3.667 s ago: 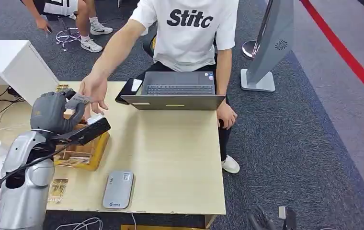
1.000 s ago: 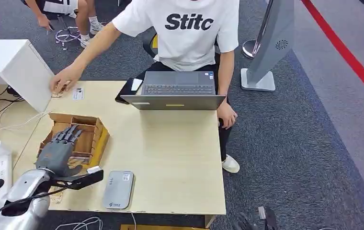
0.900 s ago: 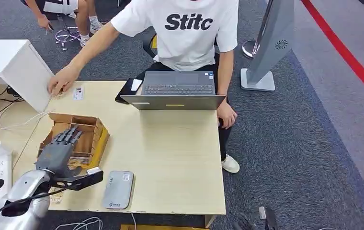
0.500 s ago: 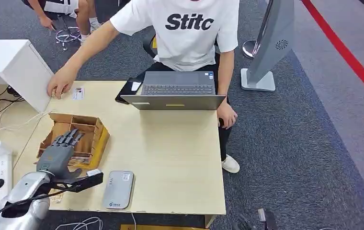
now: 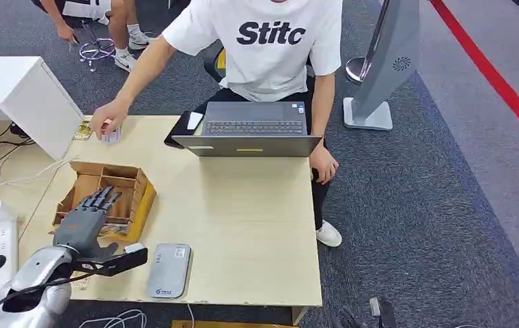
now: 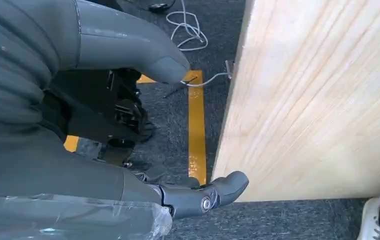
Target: Pass the card to the sensor for recognition and then transmit it.
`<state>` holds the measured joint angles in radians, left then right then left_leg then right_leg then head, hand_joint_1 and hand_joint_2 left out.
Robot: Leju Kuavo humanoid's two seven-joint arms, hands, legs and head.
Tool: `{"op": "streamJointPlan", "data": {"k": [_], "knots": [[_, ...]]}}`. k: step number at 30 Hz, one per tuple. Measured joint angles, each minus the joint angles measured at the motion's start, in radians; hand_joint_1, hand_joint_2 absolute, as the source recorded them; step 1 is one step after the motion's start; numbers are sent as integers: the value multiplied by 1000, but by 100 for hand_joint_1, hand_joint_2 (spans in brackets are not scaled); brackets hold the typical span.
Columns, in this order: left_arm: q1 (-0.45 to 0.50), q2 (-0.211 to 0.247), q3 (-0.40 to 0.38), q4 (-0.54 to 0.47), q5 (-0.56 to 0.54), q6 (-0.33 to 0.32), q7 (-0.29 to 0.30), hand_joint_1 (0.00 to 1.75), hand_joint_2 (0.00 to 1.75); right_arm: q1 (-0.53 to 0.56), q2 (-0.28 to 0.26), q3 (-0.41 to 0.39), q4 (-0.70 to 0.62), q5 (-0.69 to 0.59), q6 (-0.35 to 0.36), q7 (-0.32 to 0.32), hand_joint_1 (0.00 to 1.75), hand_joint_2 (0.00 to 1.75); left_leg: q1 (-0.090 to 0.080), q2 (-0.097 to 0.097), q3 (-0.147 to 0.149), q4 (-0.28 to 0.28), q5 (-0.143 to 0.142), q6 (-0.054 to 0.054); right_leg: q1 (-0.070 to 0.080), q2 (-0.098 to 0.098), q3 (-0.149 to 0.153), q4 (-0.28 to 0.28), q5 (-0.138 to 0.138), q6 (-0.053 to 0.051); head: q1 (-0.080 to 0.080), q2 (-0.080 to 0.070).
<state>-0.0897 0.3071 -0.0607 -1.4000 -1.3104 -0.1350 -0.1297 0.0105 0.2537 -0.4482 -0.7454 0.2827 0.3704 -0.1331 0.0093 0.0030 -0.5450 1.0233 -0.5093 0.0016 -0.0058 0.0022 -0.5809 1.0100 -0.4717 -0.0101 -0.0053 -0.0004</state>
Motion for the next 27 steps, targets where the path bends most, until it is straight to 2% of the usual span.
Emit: {"op": "streamJointPlan", "data": {"k": [12,27], "knots": [[16,19,7,-42,12,-12,3,0,175,16,-1,2,-14,-21,-1,1,0,175,0,0,0,0,0,0,0,0,0,0,0,0,0,0],[23,20,12,-75,27,-29,4,0,175,19,-2,3,-19,-34,-4,1,0,175,0,0,0,0,0,0,0,0,0,0,0,0,0,0]]}}
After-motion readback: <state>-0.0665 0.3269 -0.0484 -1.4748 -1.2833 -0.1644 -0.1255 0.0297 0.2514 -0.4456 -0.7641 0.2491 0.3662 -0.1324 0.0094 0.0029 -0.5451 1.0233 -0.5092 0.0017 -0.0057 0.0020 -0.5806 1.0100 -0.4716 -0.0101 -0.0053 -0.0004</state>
